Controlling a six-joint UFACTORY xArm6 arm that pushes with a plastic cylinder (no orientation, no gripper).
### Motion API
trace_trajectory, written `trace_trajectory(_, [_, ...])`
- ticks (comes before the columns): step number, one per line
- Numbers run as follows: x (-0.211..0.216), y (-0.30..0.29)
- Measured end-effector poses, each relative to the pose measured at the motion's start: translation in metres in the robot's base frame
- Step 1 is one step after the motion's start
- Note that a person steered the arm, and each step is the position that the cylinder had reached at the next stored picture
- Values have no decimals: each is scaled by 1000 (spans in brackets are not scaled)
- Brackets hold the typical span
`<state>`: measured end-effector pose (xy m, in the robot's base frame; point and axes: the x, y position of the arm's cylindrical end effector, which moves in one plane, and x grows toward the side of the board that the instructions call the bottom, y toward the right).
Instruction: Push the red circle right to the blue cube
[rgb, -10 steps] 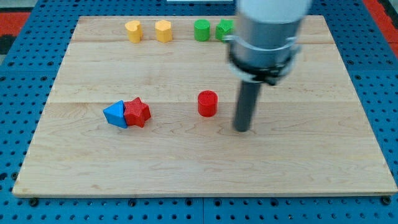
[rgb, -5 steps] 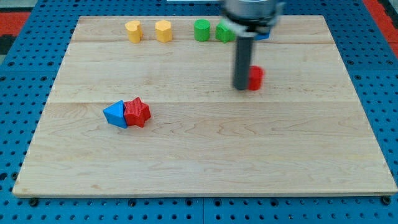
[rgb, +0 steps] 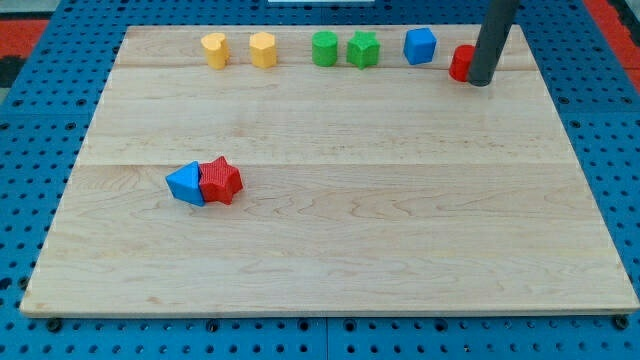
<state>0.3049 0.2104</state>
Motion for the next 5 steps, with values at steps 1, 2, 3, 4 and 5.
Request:
trace_trajectory(1, [-3,22])
trace_trajectory(2, [5,38])
trace_trajectory(3, [18,27])
trace_trajectory(4, [13,-2])
trace_trajectory(5, [-14,-15])
